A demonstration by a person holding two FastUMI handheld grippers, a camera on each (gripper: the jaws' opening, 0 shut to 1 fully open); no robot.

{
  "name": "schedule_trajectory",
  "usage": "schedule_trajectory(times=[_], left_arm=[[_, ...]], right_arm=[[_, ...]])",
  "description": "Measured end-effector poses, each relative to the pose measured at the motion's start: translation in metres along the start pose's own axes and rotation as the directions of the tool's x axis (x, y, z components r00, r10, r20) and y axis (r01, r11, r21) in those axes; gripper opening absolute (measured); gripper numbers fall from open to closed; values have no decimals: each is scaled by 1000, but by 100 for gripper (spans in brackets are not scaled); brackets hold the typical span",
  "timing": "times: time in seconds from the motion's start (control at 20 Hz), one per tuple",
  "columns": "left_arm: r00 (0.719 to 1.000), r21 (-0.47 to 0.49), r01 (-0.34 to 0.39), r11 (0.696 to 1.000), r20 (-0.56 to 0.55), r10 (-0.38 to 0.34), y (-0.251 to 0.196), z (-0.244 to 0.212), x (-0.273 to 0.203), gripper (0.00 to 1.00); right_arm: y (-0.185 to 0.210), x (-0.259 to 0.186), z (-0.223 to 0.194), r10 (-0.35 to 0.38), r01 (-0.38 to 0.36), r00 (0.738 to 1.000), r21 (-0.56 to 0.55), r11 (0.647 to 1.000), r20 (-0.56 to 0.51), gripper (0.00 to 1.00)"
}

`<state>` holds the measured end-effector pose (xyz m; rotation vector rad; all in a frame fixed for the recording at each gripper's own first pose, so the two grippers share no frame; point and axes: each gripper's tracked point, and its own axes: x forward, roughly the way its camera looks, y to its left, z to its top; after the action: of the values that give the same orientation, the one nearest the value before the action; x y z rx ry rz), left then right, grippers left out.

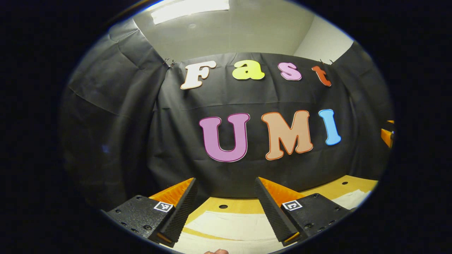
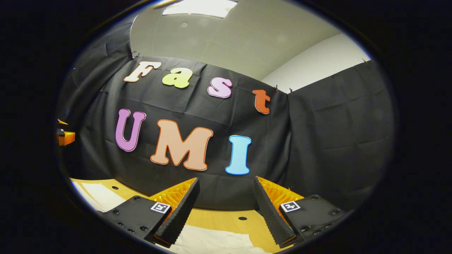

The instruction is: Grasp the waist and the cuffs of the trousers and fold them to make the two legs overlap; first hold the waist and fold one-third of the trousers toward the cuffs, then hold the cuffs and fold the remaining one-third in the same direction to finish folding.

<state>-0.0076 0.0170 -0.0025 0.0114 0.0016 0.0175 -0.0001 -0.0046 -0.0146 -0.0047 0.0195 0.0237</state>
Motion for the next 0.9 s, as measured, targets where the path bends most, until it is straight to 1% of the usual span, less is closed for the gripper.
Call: schedule_trajectory(times=[0.05, 0.1, 0.25, 0.3, 0.4, 0.5, 0.55, 0.6, 0.75, 0.8, 0.85, 0.9], left_arm=[[1000, 6, -9, 1000, -5, 9, 4, -1, 0, 96], [1000, 11, -17, 1000, -6, 17, 7, -2, -1, 99], [1000, 29, -28, 999, -9, 29, 12, -3, 2, 99], [1000, 31, -30, 999, -8, 30, 14, -3, 2, 96], [999, 33, -38, 999, -8, 38, 17, -3, 0, 96], [999, 46, -37, 998, -7, 37, 18, -4, -1, 96], [999, 65, -32, 997, -11, 32, 18, -5, -2, 92], [1000, 89, -26, 996, -8, 27, 20, -7, -5, 96], [1000, 176, -12, 984, -6, 13, 31, -8, -9, 96], [1000, 206, -6, 979, -13, 9, 35, -11, -11, 99], [1000, 237, -1, 972, -19, 5, 38, -15, -15, 96], [1000, 268, 11, 963, -27, -4, 41, -19, -19, 96]], right_arm=[[-1, -1, -2, 0, 0, 1000, 3, 1000, -5, 97], [-1, -2, -3, 0, 0, 1000, 3, 1000, -11, 97], [-4, 1, -7, -2, 2, 1000, -19, 1000, -15, 97], [-4, 2, -5, -1, 0, 1000, -21, 1000, -12, 97], [-3, 3, -4, 3, -3, 1000, -20, 1000, -9, 97], [-1, 1, -6, 25, -25, 1000, -20, 999, -15, 97], [-1, 0, -10, 35, -36, 999, -29, 999, -21, 97], [-2, -1, -13, 46, -47, 999, -47, 998, -26, 97], [-10, -5, -27, 69, -75, 996, -113, 991, -59, 97], [-12, -8, -32, 76, -86, 994, -139, 987, -74, 97], [-14, -10, -35, 86, -100, 993, -168, 981, -86, 97], [-17, -13, -39, 97, -114, 991, -201, 973, -93, 97]])
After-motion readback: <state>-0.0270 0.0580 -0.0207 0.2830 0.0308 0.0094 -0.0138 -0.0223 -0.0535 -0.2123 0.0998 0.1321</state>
